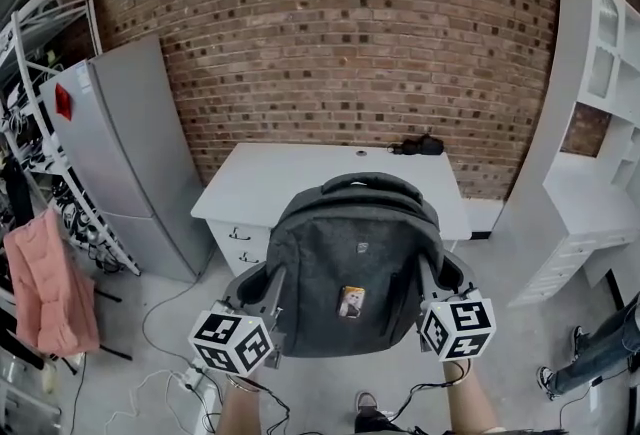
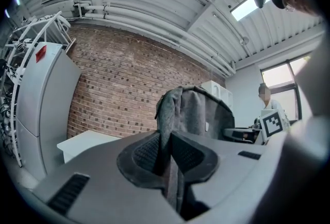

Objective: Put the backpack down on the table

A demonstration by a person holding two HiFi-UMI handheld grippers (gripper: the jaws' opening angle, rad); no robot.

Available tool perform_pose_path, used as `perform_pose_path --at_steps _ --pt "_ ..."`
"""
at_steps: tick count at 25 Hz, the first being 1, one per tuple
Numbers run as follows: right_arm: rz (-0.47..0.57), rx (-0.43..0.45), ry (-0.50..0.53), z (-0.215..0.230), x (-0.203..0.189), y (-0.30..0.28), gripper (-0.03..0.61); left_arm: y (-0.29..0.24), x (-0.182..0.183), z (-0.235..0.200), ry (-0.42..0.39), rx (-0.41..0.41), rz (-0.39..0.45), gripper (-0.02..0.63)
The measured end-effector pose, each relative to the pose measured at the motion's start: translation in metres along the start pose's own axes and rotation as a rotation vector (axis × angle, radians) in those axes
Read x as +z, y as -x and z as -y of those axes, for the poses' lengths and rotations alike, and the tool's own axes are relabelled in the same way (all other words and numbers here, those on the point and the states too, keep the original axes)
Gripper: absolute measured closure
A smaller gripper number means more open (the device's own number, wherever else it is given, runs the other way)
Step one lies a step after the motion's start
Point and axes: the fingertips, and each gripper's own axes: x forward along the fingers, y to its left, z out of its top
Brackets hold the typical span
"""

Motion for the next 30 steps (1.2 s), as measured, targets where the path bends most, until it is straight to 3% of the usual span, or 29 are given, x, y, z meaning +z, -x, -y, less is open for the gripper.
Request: perform_pose_path --at_steps 18,30 --pt "0.009 0.081 -0.003 0.086 0.007 -0.107 0.513 -0.121 0.006 -0.004 0.015 0.063 0.013 0.557" --pt "0.008 0.144 0.0 0.117 0.006 -0.147 0.512 -0.162 0.005 -0.004 0.038 0.078 0.019 0.557"
